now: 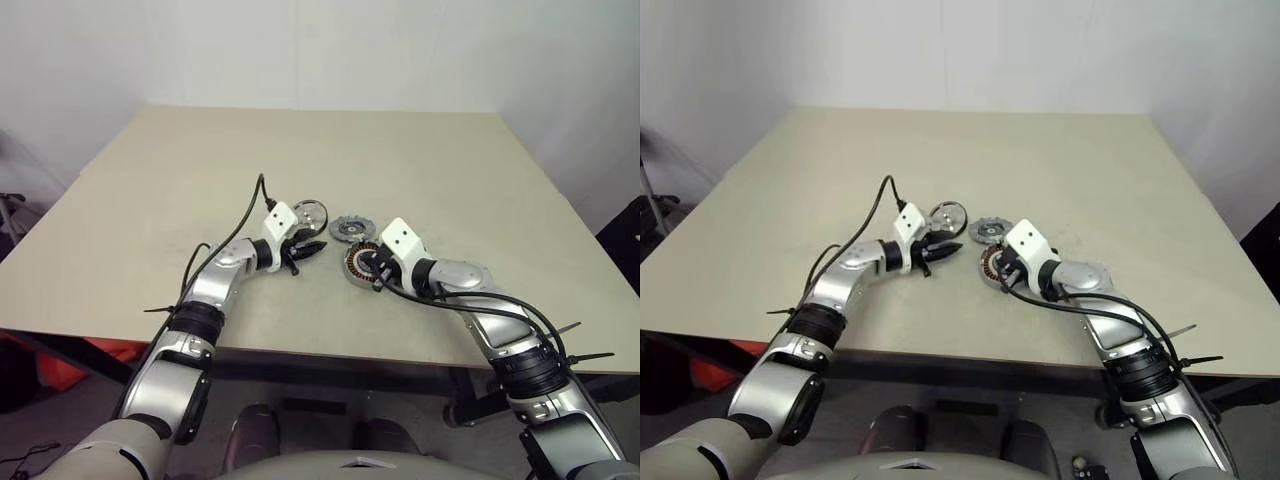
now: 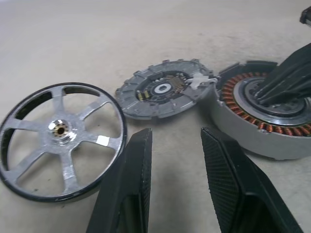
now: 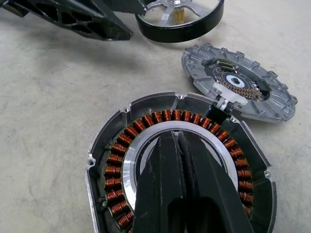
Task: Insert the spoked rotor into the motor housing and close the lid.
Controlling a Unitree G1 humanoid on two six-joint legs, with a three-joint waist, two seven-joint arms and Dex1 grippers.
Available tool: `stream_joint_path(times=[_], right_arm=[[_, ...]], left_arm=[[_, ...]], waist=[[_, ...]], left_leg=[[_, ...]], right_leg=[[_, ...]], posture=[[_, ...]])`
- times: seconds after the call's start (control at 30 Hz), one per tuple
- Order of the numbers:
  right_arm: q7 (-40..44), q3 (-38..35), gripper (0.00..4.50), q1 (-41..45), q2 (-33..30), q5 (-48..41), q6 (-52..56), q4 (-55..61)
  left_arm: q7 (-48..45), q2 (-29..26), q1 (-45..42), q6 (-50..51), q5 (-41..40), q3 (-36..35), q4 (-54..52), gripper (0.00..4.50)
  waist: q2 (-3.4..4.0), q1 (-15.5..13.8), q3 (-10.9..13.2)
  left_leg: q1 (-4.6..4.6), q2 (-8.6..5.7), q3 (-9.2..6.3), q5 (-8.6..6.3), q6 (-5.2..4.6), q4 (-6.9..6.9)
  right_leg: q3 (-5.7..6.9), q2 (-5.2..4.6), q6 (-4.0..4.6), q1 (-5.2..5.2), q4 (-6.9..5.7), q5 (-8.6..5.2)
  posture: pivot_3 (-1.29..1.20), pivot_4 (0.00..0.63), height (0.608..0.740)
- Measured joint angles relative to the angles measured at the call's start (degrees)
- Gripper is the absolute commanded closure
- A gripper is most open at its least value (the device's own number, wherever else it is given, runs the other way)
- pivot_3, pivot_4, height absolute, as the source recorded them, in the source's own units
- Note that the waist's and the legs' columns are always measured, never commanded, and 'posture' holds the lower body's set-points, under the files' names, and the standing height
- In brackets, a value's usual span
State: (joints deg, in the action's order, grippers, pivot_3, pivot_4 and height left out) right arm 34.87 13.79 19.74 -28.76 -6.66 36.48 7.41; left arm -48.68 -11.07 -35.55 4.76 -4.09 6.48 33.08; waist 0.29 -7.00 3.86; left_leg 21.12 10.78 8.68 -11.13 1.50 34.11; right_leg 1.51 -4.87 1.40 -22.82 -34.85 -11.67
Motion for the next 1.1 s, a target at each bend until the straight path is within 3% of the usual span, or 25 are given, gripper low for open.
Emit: stream_joint_path(times=[0.67, 0.83, 0.93, 1.1], right_arm=[[2.48, -5.28, 4.46, -0.27, -3.73, -2.37, 2.26, 5.37], [2.37, -5.27, 4.46, -0.29, -3.64, -2.33, 2.3, 5.38], [2.33, -5.26, 4.5, -0.28, -3.64, -2.29, 2.29, 5.38], [2.35, -5.26, 4.5, -0.24, -3.68, -2.28, 2.3, 5.38]], left_arm=[[3.45, -0.13, 0.06, 1.27, -1.47, -2.02, 2.69, 2.81], [9.82, 0.89, -3.5, 4.9, -4.61, -7.82, 9.21, 2.81], [12.24, 1.59, -5.54, 6.87, -6.07, -10.43, 11.65, 2.35], [14.09, 3.14, -7.47, 11.29, -8.51, -13.45, 15.76, 2.35]], waist=[[0.0, -0.05, 0.0], [0.0, -0.06, 0.0], [-0.01, -0.07, 0.0], [-0.01, -0.09, 0.01]], left_leg=[[0.02, 0.01, -0.01, 0.01, 0.01, -0.02], [0.01, -0.01, -0.01, 0.01, 0.01, -0.01], [0.03, -0.03, -0.01, 0.0, 0.0, -0.01], [0.05, -0.03, 0.0, 0.0, 0.0, -0.01]], right_leg=[[0.0, 0.01, -0.01, -0.03, 0.0, 0.0], [0.0, 0.01, -0.01, -0.03, -0.01, 0.0], [0.0, 0.0, 0.0, -0.02, 0.02, 0.0], [0.01, 0.0, 0.0, -0.03, 0.03, 0.0]], posture=[[0.0, 0.0, 0.74], [0.0, 0.0, 0.74], [0.0, 0.0, 0.74], [0.0, 0.0, 0.74]])
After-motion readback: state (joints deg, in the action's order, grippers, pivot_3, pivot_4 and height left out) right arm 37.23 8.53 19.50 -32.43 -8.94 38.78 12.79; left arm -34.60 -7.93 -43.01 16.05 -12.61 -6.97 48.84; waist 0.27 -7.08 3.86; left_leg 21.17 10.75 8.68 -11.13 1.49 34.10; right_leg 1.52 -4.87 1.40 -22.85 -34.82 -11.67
